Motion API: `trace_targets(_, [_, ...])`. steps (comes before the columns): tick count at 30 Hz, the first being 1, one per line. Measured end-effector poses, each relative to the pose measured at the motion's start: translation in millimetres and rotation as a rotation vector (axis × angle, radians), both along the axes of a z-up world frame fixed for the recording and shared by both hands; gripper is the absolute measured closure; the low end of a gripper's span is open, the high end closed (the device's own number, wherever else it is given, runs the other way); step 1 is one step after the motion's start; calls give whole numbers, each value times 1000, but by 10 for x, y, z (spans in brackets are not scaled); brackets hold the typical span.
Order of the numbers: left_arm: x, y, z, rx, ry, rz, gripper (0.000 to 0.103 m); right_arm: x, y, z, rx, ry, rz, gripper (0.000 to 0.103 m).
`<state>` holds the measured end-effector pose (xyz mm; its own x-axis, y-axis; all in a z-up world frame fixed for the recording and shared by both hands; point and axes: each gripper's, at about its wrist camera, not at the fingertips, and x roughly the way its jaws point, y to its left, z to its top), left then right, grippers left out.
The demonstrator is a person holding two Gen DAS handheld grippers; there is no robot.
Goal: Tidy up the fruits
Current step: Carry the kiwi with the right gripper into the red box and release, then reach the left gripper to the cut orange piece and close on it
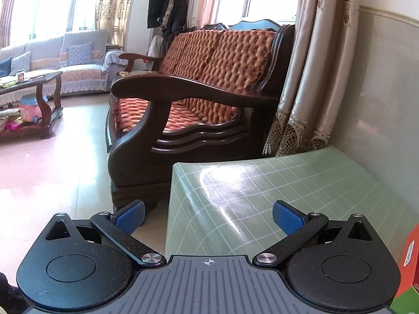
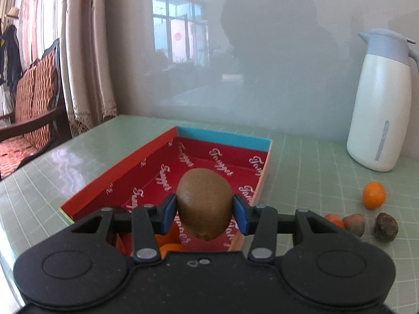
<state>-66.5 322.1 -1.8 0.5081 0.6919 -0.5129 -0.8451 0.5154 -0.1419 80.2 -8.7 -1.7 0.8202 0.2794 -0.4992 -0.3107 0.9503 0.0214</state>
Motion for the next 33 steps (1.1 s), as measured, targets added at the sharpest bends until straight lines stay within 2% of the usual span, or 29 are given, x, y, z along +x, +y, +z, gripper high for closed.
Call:
trace_targets(4, [17,-62,22,2,1,-10,0,-57,-6,23,-4,-35,-1,57])
trace_targets(7, [54,-110,32,9,6,-24,0,-116,-65,101,17,-87,-15,43])
trace_targets(10, [89,-189,52,21,11,-43,0,-138,-180,163,56,-115,-43,42])
trace_targets(13, [127,-294,76,43,15,-65,0,-159,-359,217,76,-149,-118,36])
trace_targets(15, [164,-381,94,55,18,-87,0,-175,-486,244,71,-173,-179,24])
trace_targets(18, [240,-541,121,74,20,-131,0,-177,-767,285,67,-185,-284,19])
trace_targets(26, [450,-1248,235,173,-2,-333,0,-275,-1530,328,73,-207,-539,14])
trace_targets(33, [595,-2241,325,331,-72,-636,0,-425,-1988,287,85,-209,-633,14])
